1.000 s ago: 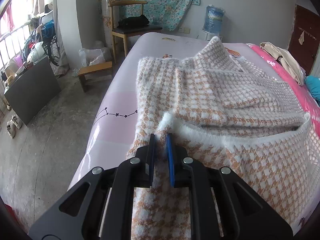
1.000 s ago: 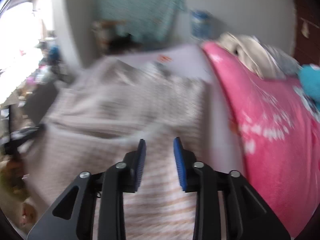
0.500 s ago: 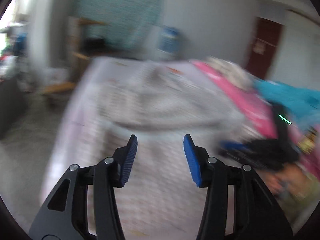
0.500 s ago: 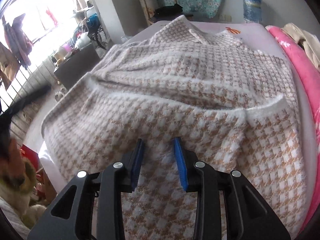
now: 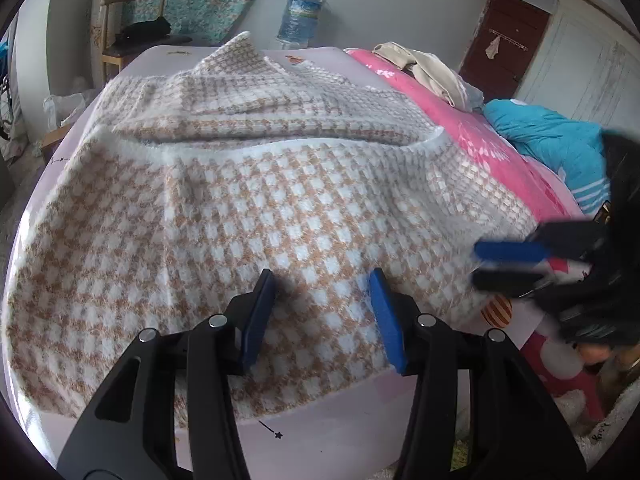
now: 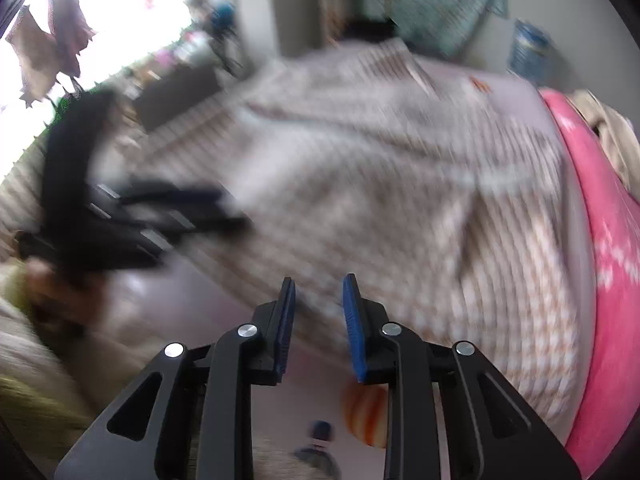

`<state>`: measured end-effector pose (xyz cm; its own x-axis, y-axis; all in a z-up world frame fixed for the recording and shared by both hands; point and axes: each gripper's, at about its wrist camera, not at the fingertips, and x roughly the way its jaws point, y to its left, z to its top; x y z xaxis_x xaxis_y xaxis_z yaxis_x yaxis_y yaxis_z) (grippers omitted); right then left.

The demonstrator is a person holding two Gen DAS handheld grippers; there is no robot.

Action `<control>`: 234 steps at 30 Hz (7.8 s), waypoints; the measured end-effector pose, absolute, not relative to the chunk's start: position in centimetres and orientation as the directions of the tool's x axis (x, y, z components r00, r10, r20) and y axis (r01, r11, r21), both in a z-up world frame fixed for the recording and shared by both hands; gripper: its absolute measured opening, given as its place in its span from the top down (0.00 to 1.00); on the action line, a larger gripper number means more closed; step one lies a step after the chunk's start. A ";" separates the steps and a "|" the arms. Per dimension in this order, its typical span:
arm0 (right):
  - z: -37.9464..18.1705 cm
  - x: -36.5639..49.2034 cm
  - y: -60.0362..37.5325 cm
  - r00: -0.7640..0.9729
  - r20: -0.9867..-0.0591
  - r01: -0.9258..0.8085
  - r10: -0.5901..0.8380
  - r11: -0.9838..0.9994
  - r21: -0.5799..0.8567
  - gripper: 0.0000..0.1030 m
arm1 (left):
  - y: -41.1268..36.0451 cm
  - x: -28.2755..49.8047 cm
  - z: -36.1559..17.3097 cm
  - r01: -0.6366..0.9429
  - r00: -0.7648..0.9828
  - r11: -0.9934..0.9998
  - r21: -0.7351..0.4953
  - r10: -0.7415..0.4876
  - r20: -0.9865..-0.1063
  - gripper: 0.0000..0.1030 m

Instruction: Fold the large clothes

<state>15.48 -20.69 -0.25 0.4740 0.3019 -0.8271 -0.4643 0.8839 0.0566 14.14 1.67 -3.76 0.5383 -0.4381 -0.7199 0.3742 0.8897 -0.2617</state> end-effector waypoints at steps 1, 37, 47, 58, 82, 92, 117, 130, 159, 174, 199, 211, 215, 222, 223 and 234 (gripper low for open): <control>-1.4 15.6 -20.7 0.470 -0.840 -0.451 0.273 0.892 0.037 0.79 | 1.5 14.2 -3.9 0.375 0.540 0.892 -0.252 -0.431 -0.723 0.54; -1.8 14.2 -32.7 0.536 -0.838 0.020 0.104 0.991 0.135 0.84 | -1.3 12.2 -3.0 0.484 0.490 0.848 -0.217 -0.469 -0.735 0.57; 2.7 12.7 -25.9 0.619 -0.748 -0.227 0.239 0.966 0.121 0.83 | 0.8 11.7 -1.0 0.431 0.541 0.877 -0.212 -0.439 -0.718 0.57; -2.0 15.1 -15.9 0.446 -0.788 -0.516 0.425 0.841 0.161 0.83 | 8.3 12.5 -1.6 0.191 0.610 0.960 -0.206 -0.280 -0.741 0.59; -0.6 17.3 -8.9 0.373 -0.766 -0.665 0.523 0.727 0.172 0.85 | 12.6 12.9 -2.1 0.117 0.641 0.970 -0.213 -0.237 -0.730 0.67; 0.7 17.0 -8.8 0.368 -0.738 -0.691 0.565 0.698 0.190 0.84 | 13.0 13.6 -0.9 0.113 0.666 0.969 -0.222 -0.239 -0.707 0.67; -1.5 25.9 -20.9 0.552 -0.774 -0.256 0.310 0.946 0.196 0.73 | -1.9 20.1 -2.5 0.431 0.526 0.877 -0.214 -0.437 -0.730 0.67; -1.2 26.1 -23.1 0.556 -0.789 -0.181 0.262 0.965 0.192 0.52 | -1.7 21.7 -2.3 0.326 0.511 0.914 -0.243 -0.386 -0.768 0.60; 2.4 24.2 -23.4 0.568 -0.794 -0.158 0.214 0.976 0.150 0.24 | 1.2 20.6 1.5 0.080 0.586 0.996 0.045 -0.010 -0.810 0.19; 3.0 25.0 -22.4 0.555 -0.804 -0.178 0.214 0.975 0.136 0.24 | 2.7 21.1 1.3 0.036 0.582 0.997 0.061 0.029 -0.812 0.19; 9.2 46.0 -25.2 0.513 -0.798 -0.258 0.318 0.943 0.210 0.24 | 2.5 41.3 9.6 0.259 0.619 0.951 -0.171 -0.299 -0.726 0.16; 0.4 62.9 -26.7 0.332 -0.892 -0.093 0.308 0.951 0.294 0.37 | -4.0 57.2 2.2 0.201 0.486 0.945 -0.259 -0.326 -0.811 0.40; -1.9 64.6 -26.7 0.275 -0.903 -0.076 0.331 0.944 0.322 0.47 | -4.1 58.7 -0.6 0.151 0.422 0.949 -0.278 -0.316 -0.849 0.60; -1.3 63.6 -26.3 0.286 -0.887 -0.121 0.362 0.932 0.341 0.89 | -3.0 58.0 -0.4 0.160 0.430 0.928 -0.337 -0.373 -0.822 0.86; -0.8 63.3 -26.4 0.301 -0.881 -0.129 0.366 0.931 0.343 0.90 | -3.0 57.4 0.3 0.177 0.436 0.924 -0.338 -0.381 -0.815 0.87; 8.1 50.0 -27.1 0.478 -0.794 -0.314 0.376 0.917 0.246 0.90 | -3.3 46.9 7.0 0.384 0.480 0.885 -0.263 -0.435 -0.762 0.89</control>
<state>49.95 -27.11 8.13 0.4783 0.3762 -0.7935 -0.3140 0.9171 0.2456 46.89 -3.29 6.98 0.4795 -0.4348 -0.7622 0.3838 0.8850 -0.2634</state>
